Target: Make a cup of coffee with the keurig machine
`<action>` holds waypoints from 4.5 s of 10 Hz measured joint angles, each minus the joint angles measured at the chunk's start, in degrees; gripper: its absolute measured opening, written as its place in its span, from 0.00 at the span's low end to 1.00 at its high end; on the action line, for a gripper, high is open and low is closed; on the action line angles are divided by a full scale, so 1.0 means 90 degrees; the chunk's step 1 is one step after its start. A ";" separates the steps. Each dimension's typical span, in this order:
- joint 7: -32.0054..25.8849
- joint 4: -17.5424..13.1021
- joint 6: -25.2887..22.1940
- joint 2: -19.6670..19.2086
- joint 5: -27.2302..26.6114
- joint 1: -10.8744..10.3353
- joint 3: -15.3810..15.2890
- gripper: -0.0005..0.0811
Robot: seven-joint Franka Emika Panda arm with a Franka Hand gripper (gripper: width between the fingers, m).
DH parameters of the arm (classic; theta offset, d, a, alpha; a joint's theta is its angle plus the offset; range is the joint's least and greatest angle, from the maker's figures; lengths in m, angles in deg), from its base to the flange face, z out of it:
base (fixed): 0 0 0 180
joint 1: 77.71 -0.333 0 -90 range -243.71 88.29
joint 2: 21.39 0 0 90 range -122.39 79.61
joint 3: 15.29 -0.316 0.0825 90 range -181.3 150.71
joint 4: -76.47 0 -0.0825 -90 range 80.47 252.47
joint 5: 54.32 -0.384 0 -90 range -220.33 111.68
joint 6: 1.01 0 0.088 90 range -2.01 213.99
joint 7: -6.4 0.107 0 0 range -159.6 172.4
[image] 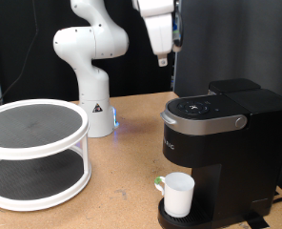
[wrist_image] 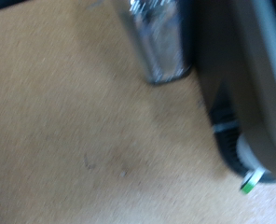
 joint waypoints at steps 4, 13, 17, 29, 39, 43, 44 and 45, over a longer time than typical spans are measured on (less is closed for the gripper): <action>0.1062 -0.1240 -0.0931 -0.0922 -0.0083 0.0004 -0.0216 0.99; -0.0185 -0.0910 0.0976 -0.0826 0.0860 -0.0105 -0.0514 0.99; -0.0251 -0.1773 0.0663 -0.1412 0.1004 -0.0106 -0.0641 0.99; -0.0131 -0.2762 0.0177 -0.2412 0.1221 -0.0049 -0.0612 0.99; 0.0062 -0.1317 0.2111 -0.2332 0.1442 -0.0045 -0.0602 0.05; 0.0315 -0.0912 0.3033 -0.2322 0.1443 -0.0047 -0.0631 0.01; 0.0321 -0.0850 0.3106 -0.2322 0.1443 -0.0049 -0.0639 0.01; 0.0322 -0.0807 0.3127 -0.2321 0.1449 -0.0051 -0.0646 0.01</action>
